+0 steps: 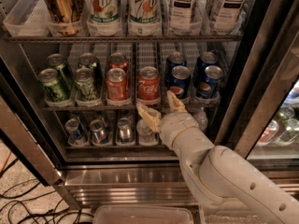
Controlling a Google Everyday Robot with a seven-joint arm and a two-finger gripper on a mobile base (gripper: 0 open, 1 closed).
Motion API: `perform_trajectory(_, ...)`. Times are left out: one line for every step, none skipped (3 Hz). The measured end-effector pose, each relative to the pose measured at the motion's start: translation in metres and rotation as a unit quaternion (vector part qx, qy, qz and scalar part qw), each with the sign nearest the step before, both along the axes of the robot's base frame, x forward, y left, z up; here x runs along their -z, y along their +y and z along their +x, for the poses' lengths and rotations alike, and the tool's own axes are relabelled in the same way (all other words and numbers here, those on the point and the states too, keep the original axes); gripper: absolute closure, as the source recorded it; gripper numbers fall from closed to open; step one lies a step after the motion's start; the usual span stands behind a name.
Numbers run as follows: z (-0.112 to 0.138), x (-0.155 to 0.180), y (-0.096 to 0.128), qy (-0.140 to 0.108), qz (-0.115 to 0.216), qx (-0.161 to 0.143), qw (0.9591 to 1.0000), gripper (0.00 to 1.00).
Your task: Pick coke can from middle shelf of fridge
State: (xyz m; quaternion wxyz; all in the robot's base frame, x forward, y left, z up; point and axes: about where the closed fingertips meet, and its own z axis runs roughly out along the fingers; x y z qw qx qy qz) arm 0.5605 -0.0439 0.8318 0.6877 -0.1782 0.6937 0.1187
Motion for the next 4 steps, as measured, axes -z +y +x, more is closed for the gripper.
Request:
perform_trajectory(0.011, 0.002, 0.001, 0.002, 0.000, 0.001, 1.0000, 0.19)
perform_trajectory(0.026, 0.005, 0.001, 0.005, -0.003, 0.001, 1.0000, 0.21)
perform_trajectory(0.042, 0.002, -0.001, 0.000, -0.005, 0.000, 1.0000, 0.26)
perform_trajectory(0.056, 0.000, 0.003, -0.005, -0.005, -0.008, 0.9999, 0.26)
